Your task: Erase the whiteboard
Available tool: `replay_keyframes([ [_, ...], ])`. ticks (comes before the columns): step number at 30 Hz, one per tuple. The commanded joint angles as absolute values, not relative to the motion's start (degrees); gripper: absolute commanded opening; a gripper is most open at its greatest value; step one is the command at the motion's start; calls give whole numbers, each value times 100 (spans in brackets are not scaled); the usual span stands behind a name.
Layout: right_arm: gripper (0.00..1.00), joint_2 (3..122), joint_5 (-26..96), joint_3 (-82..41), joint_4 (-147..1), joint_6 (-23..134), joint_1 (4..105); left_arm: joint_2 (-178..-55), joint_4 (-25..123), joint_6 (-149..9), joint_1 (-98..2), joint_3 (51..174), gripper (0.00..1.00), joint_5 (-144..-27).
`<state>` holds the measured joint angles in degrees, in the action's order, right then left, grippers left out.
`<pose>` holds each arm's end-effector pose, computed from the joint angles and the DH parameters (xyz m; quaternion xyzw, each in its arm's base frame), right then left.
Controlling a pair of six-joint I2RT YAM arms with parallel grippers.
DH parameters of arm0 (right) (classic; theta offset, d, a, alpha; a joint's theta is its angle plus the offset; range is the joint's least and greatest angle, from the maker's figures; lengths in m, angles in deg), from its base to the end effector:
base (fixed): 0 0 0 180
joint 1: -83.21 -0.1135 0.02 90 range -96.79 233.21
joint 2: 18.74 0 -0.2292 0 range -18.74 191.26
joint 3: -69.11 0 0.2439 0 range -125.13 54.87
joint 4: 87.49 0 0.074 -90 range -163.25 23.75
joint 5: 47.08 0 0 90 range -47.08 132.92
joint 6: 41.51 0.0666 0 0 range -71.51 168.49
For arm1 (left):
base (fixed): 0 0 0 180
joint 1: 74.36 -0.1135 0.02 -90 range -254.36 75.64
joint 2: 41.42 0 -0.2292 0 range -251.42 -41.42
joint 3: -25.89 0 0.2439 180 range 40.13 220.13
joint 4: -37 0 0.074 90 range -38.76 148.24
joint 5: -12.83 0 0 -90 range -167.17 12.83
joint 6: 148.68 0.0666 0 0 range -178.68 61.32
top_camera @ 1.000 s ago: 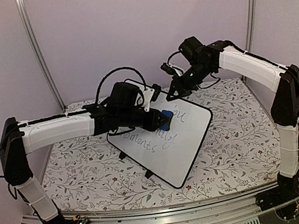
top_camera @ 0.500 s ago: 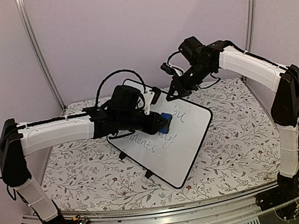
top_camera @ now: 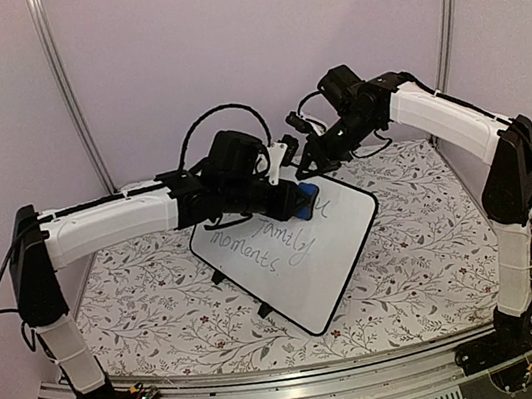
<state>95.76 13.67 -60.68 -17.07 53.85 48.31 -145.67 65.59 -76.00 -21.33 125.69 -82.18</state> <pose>0.3306 0.2703 0.2780 -0.3085 0.8734 0.3260 0.1893 0.2583 -0.3528 0.2402 0.2891 0.8295 -0.3058 0.3673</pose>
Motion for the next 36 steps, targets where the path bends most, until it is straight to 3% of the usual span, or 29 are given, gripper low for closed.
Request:
replay_keyframes([
  [1,0,9512,1348,-6024,-1495,4910,4453,-15011,6692,-7484,-2066,12982,0,-7969],
  [9,0,9465,1357,-5991,-1508,4910,4453,-15080,7047,-7736,-2140,13163,0,-7742],
  [27,0,9528,1347,-5991,-1511,4910,4458,-14261,6266,-8529,-1801,10850,0,-8115],
  [36,0,9543,1366,-6013,-1507,4910,4453,-14371,6206,-8312,-1769,11231,0,-7925],
])
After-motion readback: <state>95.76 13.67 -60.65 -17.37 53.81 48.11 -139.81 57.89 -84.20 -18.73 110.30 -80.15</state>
